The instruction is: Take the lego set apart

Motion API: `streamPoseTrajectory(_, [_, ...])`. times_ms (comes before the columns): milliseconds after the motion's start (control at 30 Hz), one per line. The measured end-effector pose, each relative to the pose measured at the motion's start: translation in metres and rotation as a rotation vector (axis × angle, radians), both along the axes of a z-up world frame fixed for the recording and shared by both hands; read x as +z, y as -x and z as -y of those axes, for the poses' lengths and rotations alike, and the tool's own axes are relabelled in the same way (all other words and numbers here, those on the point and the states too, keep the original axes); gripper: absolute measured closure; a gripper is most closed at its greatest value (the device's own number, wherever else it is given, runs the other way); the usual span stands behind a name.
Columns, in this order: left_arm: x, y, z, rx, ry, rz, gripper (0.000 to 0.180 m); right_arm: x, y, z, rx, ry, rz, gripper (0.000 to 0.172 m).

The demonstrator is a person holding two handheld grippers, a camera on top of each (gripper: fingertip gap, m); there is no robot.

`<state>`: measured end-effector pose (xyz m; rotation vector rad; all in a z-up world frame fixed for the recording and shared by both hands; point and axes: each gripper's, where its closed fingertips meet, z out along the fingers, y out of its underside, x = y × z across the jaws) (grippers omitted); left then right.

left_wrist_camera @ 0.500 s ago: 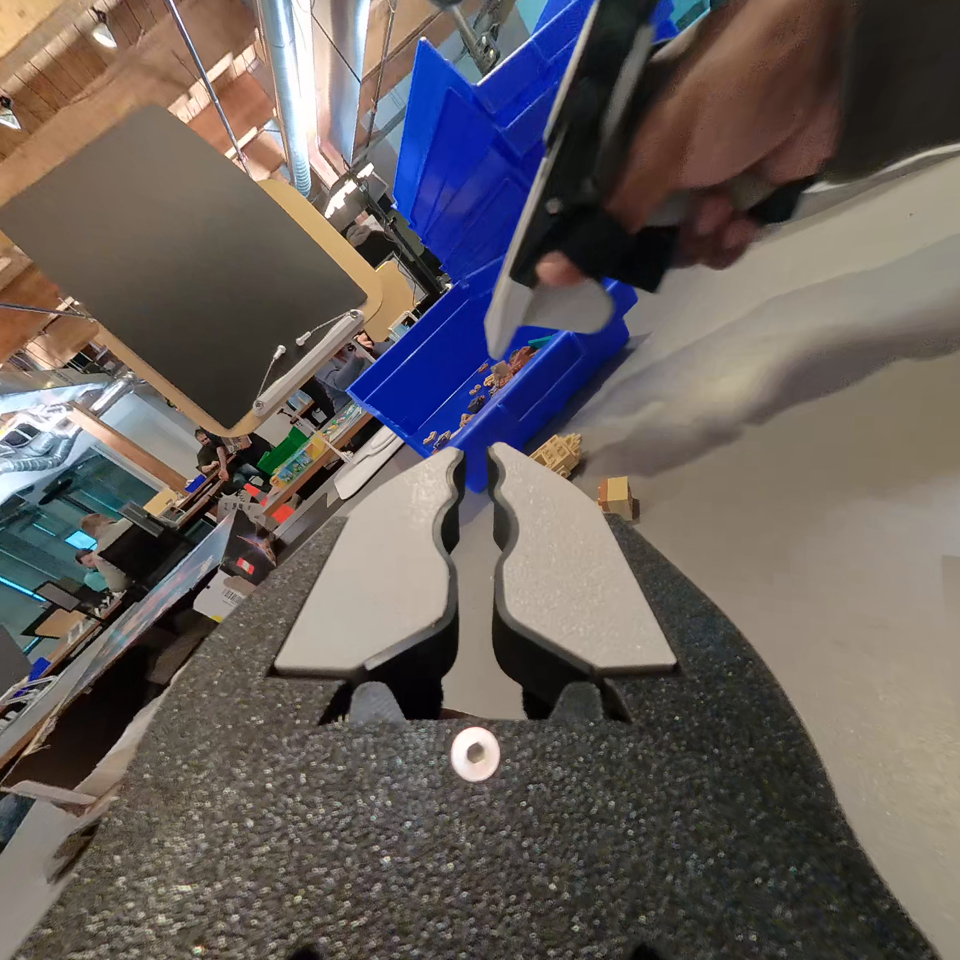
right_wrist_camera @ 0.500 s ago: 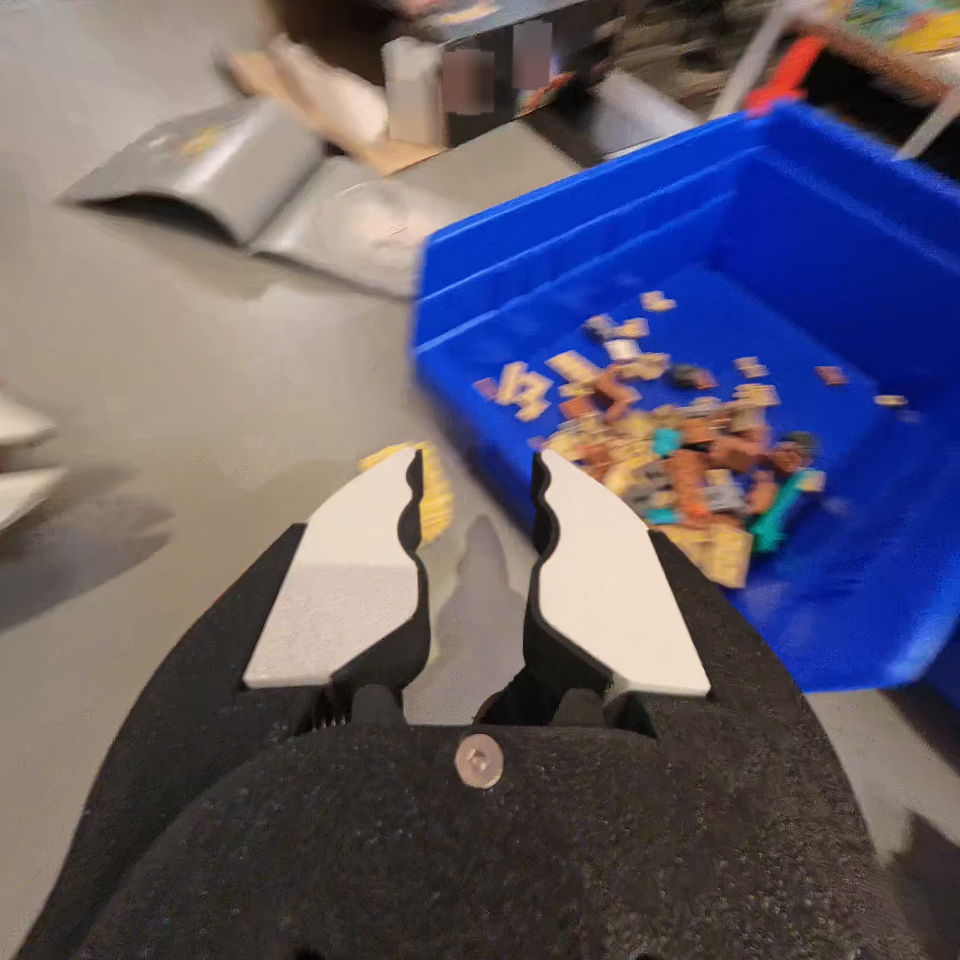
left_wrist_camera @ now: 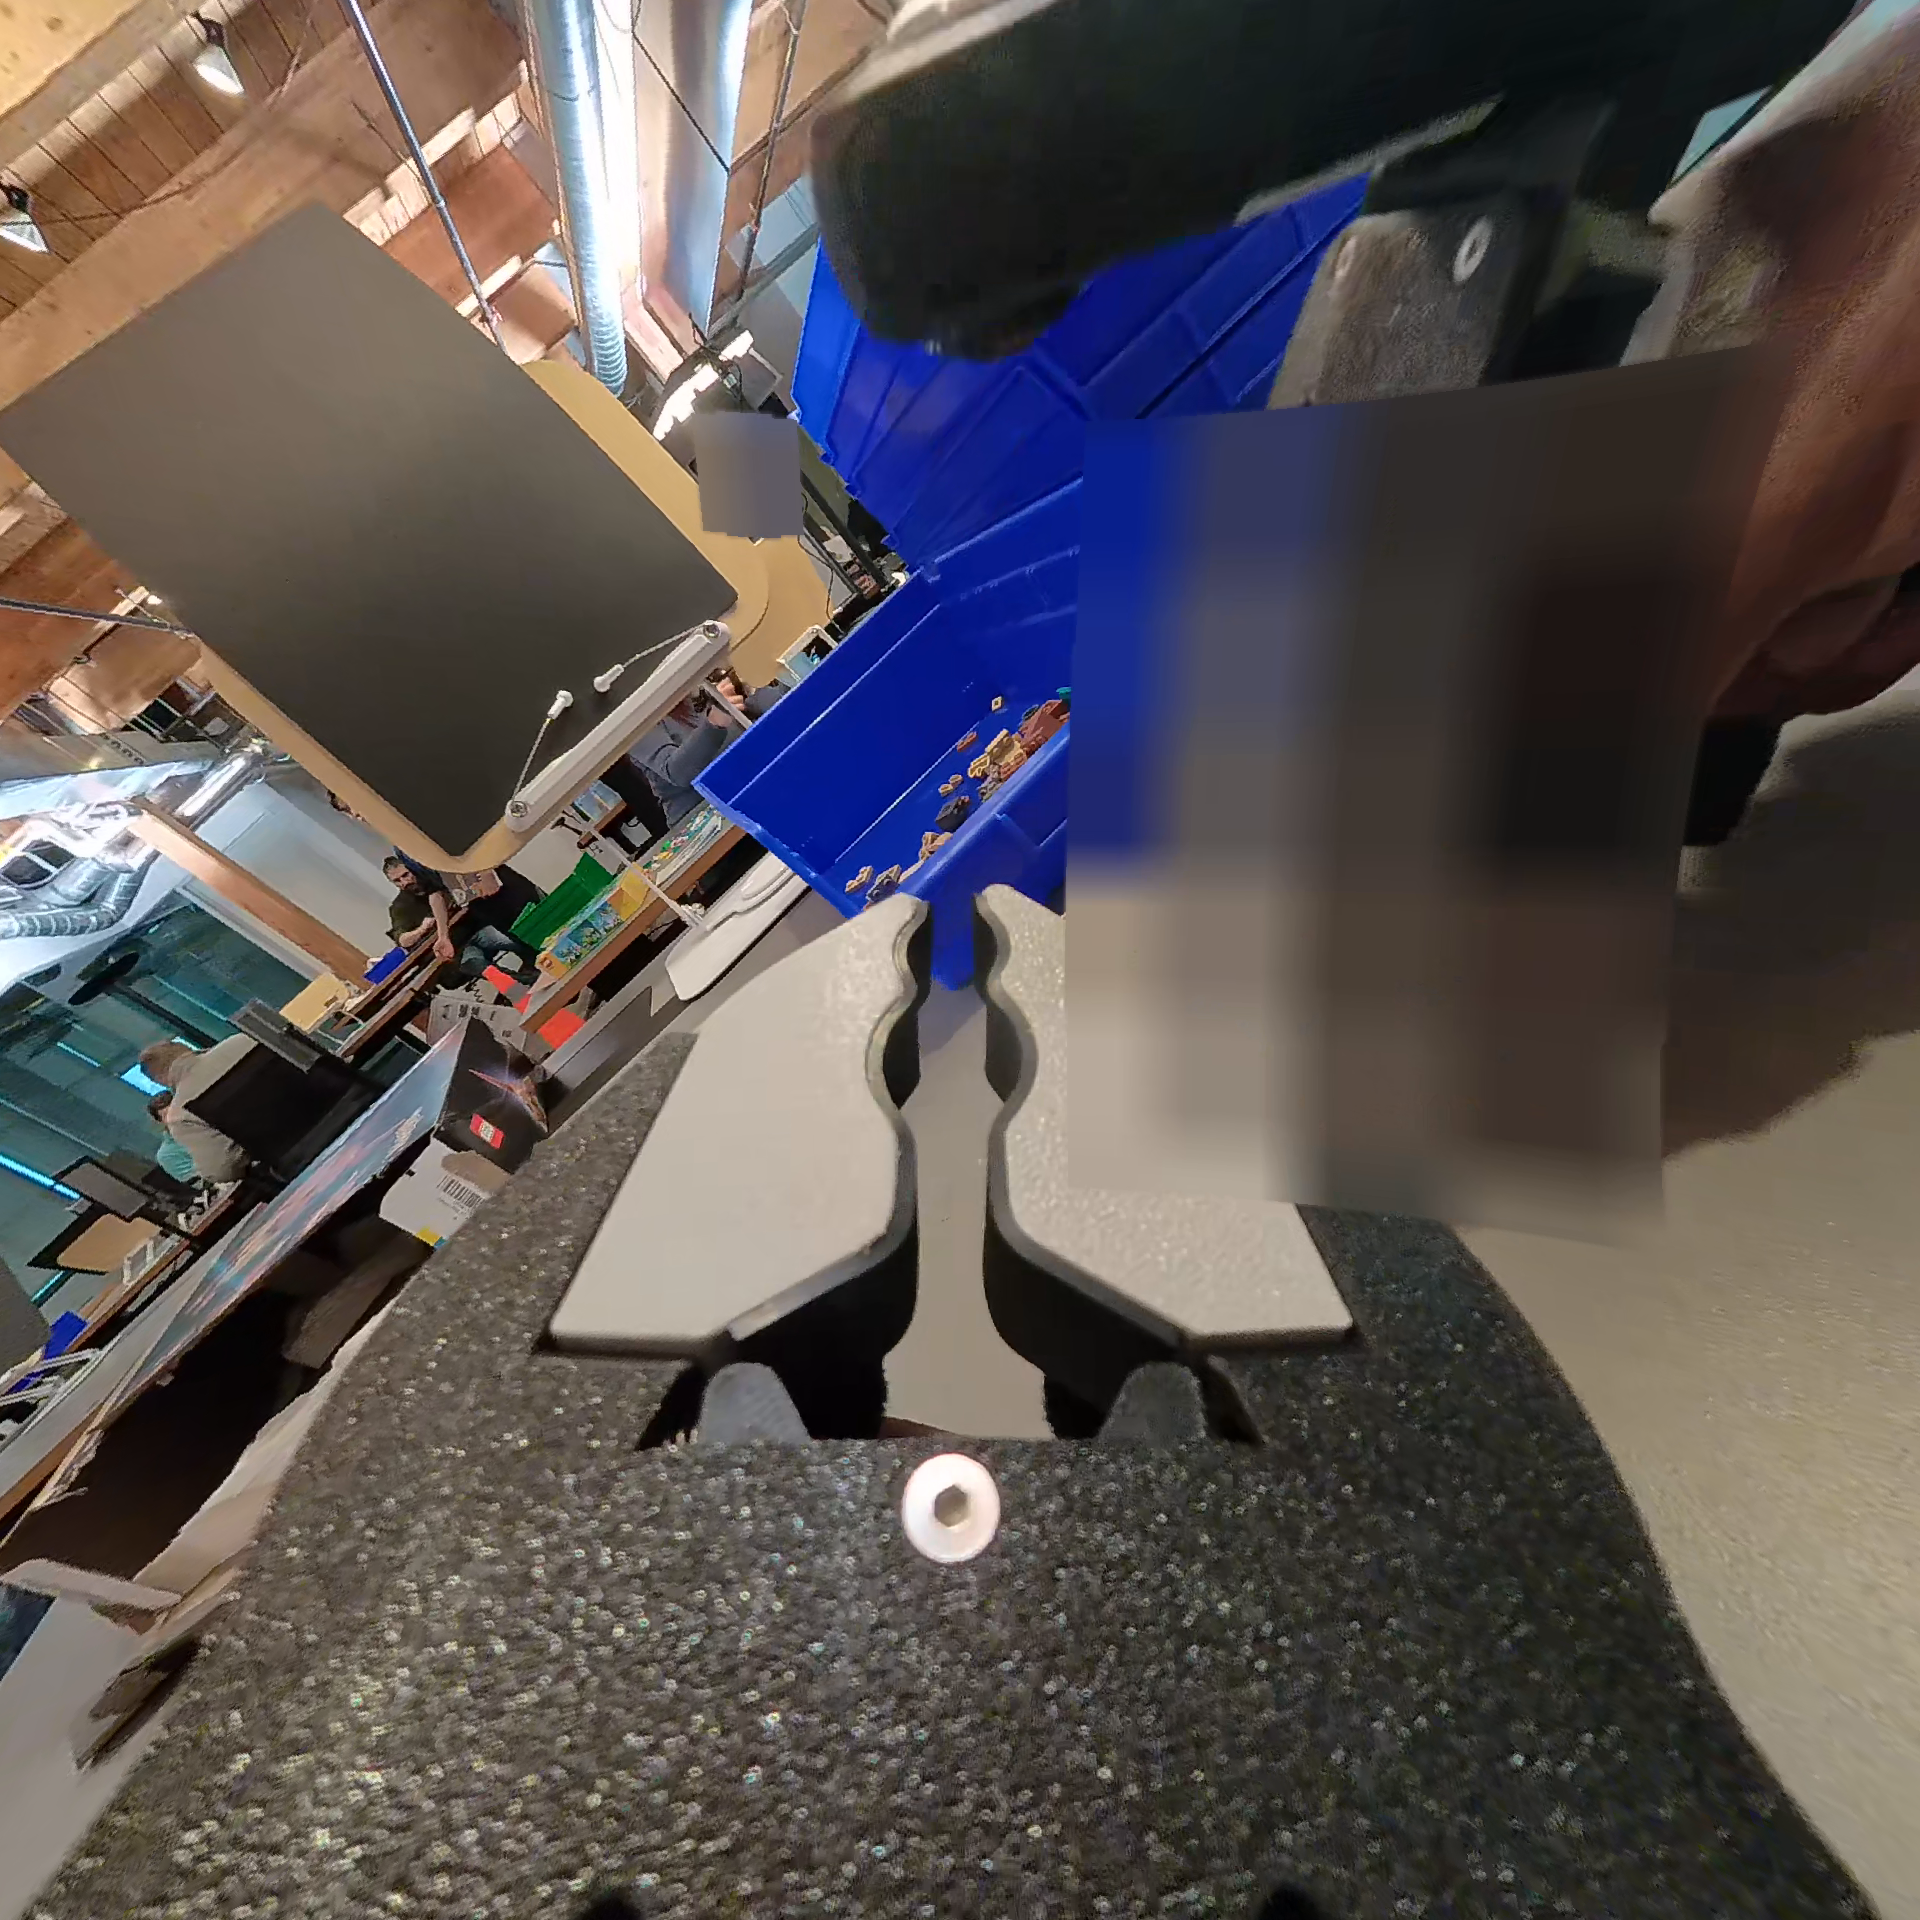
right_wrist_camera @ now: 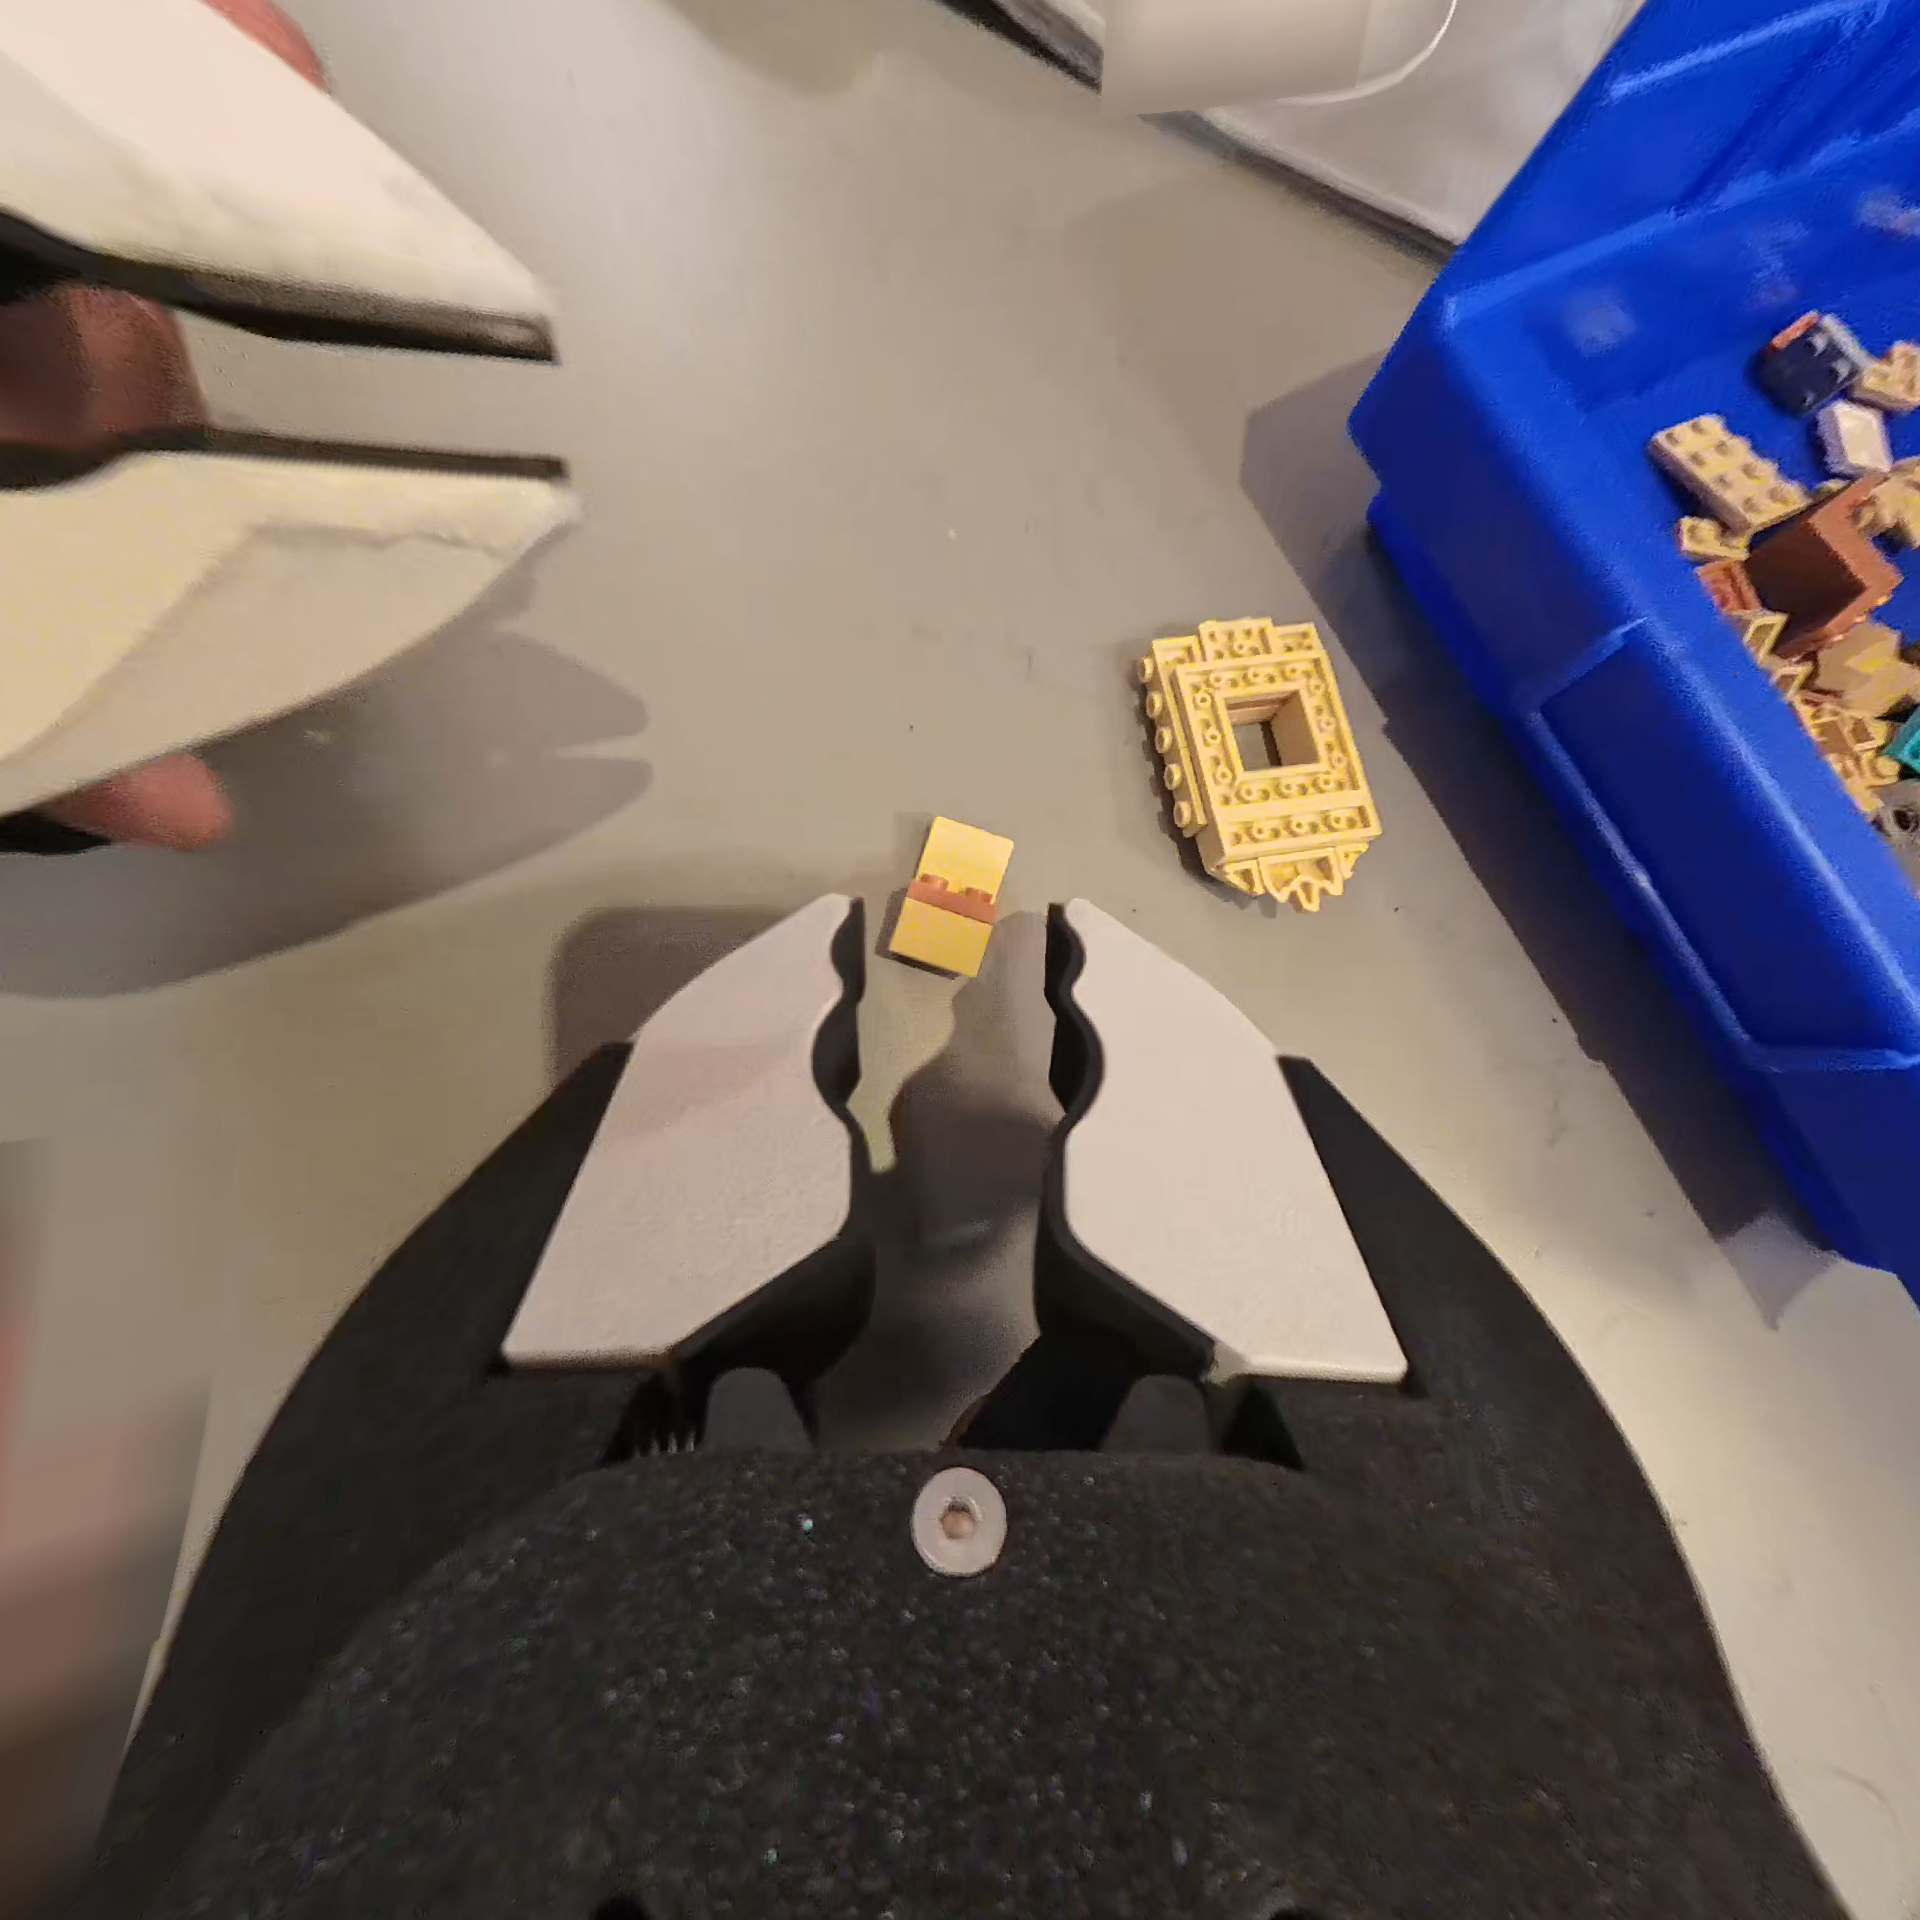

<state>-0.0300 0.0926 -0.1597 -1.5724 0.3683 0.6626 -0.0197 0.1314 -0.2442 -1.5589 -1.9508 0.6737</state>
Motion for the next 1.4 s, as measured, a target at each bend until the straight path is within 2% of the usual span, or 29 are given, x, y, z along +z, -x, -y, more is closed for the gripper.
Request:
streamPoseTrajectory(67, [-0.001, -0.001, 0.000, -0.006, 0.005, 0.005, 0.174, -0.009, 0.000, -0.002, 0.010, -0.019, 0.038, 0.154])
streamPoseTrajectory(167, [-0.002, -0.001, 0.000, -0.024, 0.011, 0.038, 0.174, -0.003, 0.002, 0.001, 0.026, 0.036, -0.003, 0.155])
streamPoseTrajectory(333, [0.001, -0.001, 0.002, -0.080, -0.009, 0.141, 0.173, 0.047, 0.000, 0.018, 0.110, 0.412, -0.255, 0.155])
streamPoseTrajectory(467, [0.011, -0.011, 0.007, -0.177, -0.066, 0.188, 0.170, 0.085, -0.010, 0.025, 0.170, 0.698, -0.413, 0.155])
streamPoseTrajectory(567, [0.010, -0.024, 0.006, -0.287, -0.050, 0.269, 0.167, 0.105, -0.015, 0.029, 0.207, 0.779, -0.520, 0.155])
streamPoseTrajectory(667, [0.016, -0.027, 0.007, -0.383, -0.063, 0.440, 0.165, 0.115, -0.020, 0.041, 0.261, 0.820, -0.569, 0.155])
streamPoseTrajectory(833, [0.037, -0.024, 0.016, -0.587, -0.141, 0.795, 0.165, 0.107, -0.024, 0.059, 0.321, 0.735, -0.565, 0.155])
streamPoseTrajectory(933, [0.039, -0.028, 0.019, -0.681, -0.126, 0.911, 0.164, 0.105, -0.026, 0.064, 0.331, 0.704, -0.598, 0.155])
streamPoseTrajectory(1200, [0.035, -0.041, 0.021, -0.766, -0.054, 0.965, 0.155, 0.099, -0.028, 0.062, 0.290, 0.612, -0.604, 0.155])
streamPoseTrajectory(1300, [0.031, -0.039, 0.018, -0.734, -0.028, 0.968, 0.158, 0.095, -0.026, 0.061, 0.281, 0.483, -0.616, 0.155])
streamPoseTrajectory(1400, [0.026, -0.034, 0.014, -0.678, -0.002, 0.972, 0.160, 0.092, -0.024, 0.056, 0.258, 0.281, -0.651, 0.155])
